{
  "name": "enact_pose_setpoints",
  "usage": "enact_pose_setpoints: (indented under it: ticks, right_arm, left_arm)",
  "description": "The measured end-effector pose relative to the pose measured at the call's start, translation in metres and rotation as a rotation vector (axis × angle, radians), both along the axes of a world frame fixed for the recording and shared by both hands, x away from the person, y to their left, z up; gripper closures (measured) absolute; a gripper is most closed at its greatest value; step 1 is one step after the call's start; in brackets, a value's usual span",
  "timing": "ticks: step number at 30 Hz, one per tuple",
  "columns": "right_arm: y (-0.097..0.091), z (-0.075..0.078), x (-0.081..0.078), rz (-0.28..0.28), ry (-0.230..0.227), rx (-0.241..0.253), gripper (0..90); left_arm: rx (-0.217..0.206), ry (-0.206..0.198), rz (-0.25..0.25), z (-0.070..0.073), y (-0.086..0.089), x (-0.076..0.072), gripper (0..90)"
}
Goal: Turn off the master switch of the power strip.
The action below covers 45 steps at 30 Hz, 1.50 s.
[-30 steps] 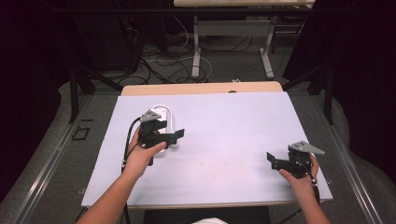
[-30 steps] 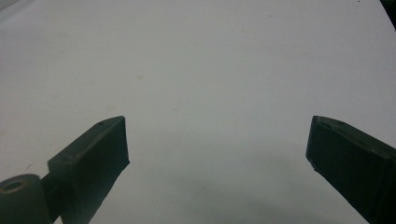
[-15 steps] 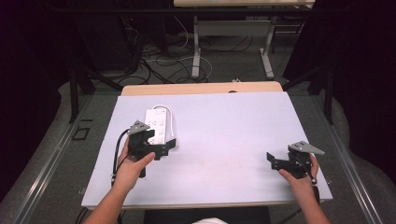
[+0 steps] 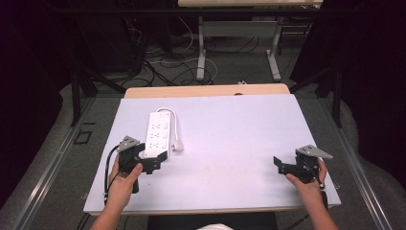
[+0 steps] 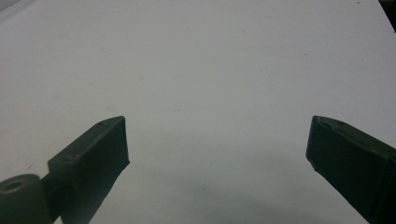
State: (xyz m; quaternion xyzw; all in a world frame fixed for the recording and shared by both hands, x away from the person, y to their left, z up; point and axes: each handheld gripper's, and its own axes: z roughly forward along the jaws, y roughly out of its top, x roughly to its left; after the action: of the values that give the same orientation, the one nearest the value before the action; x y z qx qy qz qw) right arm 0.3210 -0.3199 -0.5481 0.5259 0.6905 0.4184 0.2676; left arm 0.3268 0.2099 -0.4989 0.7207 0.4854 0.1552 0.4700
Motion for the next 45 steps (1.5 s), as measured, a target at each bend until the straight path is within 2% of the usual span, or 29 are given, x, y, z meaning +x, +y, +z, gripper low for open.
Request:
enact_pose_setpoints:
  ticks: [2, 3, 4, 5, 6, 7, 8, 9, 12, 17, 19, 20, 26, 27, 29, 30, 31, 32, 40, 45]
  right_arm:
    - [0.001, 0.0, 0.0, -0.005, -0.008, -0.001, 5.2]
    - [0.002, -0.001, 0.001, -0.004, -0.028, -0.002, 5.2]
    - [0.0, 0.002, -0.001, 0.009, 0.021, -0.02, 5.2]
    - [0.0, 0.002, -0.001, 0.012, 0.019, -0.023, 5.2]
    - [0.001, -0.001, 0.001, -0.002, -0.013, -0.009, 5.2]
    - [0.001, 0.0, 0.001, 0.0, -0.01, -0.01, 5.2]
    - [0.002, -0.002, 0.002, -0.008, -0.039, -0.001, 5.2]
    - [0.0, 0.002, -0.001, 0.008, 0.02, -0.021, 5.2]
    - [0.0, 0.001, 0.0, 0.002, -0.008, -0.014, 5.2]
    - [0.001, 0.0, 0.0, -0.005, -0.01, -0.006, 5.2]
    - [0.001, 0.0, 0.0, -0.002, -0.009, -0.009, 5.2]
    - [0.002, -0.002, 0.001, -0.012, -0.028, -0.001, 5.2]
    - [0.001, 0.001, -0.001, -0.001, 0.007, -0.012, 5.2]
    - [0.001, 0.0, -0.001, -0.003, -0.005, -0.009, 5.2]
    - [0.001, 0.0, 0.0, 0.001, -0.007, -0.014, 5.2]
    - [0.001, 0.0, -0.001, -0.003, 0.002, -0.006, 5.2]
    - [0.0, 0.002, -0.002, 0.002, 0.029, -0.018, 5.2]
    - [0.001, 0.0, -0.001, 0.0, -0.001, -0.004, 5.2]
    - [-0.001, -0.001, 0.0, 0.001, -0.005, -0.008, 5.2]
    - [-0.001, -0.001, 0.0, -0.002, -0.002, -0.007, 5.2]
  left_arm:
    - [0.005, 0.005, 0.007, -0.003, 0.003, -0.002, 0.4]
    - [0.005, 0.007, 0.008, -0.005, 0.005, -0.003, 0.4]
    - [0.0, 0.008, 0.015, -0.006, 0.007, -0.004, 0.4]
    - [-0.004, 0.006, 0.022, -0.007, 0.008, -0.005, 0.4]
    - [-0.006, 0.009, 0.026, -0.008, 0.01, -0.005, 0.4]
    - [-0.008, 0.004, 0.034, -0.009, 0.012, -0.006, 0.4]
    - [-0.004, 0.006, 0.039, -0.01, 0.013, -0.006, 0.4]
    - [-0.003, 0.006, 0.048, -0.011, 0.014, -0.007, 0.5]
    - [-0.008, 0.012, 0.068, -0.017, 0.018, -0.007, 0.6]
    - [-0.01, 0.023, 0.099, -0.025, 0.026, -0.006, 0.6]
    - [0.001, 0.016, 0.114, -0.028, 0.03, -0.006, 0.6]
    - [0.007, 0.019, 0.121, -0.029, 0.031, -0.006, 0.7]
    - [-0.018, 0.035, 0.149, -0.036, 0.04, -0.005, 0.7]
    - [-0.02, 0.03, 0.158, -0.037, 0.041, -0.004, 0.7]
    - [-0.015, 0.043, 0.163, -0.039, 0.043, -0.004, 0.8]
    - [-0.014, 0.043, 0.167, -0.041, 0.044, -0.003, 0.8]
    - [-0.009, 0.045, 0.166, -0.042, 0.045, -0.003, 0.8]
    - [-0.008, 0.046, 0.166, -0.043, 0.046, -0.003, 0.9]
    - [-0.005, 0.056, 0.168, -0.047, 0.049, -0.004, 1.4]
    - [-0.005, 0.048, 0.161, -0.05, 0.049, -0.003, 1.4]
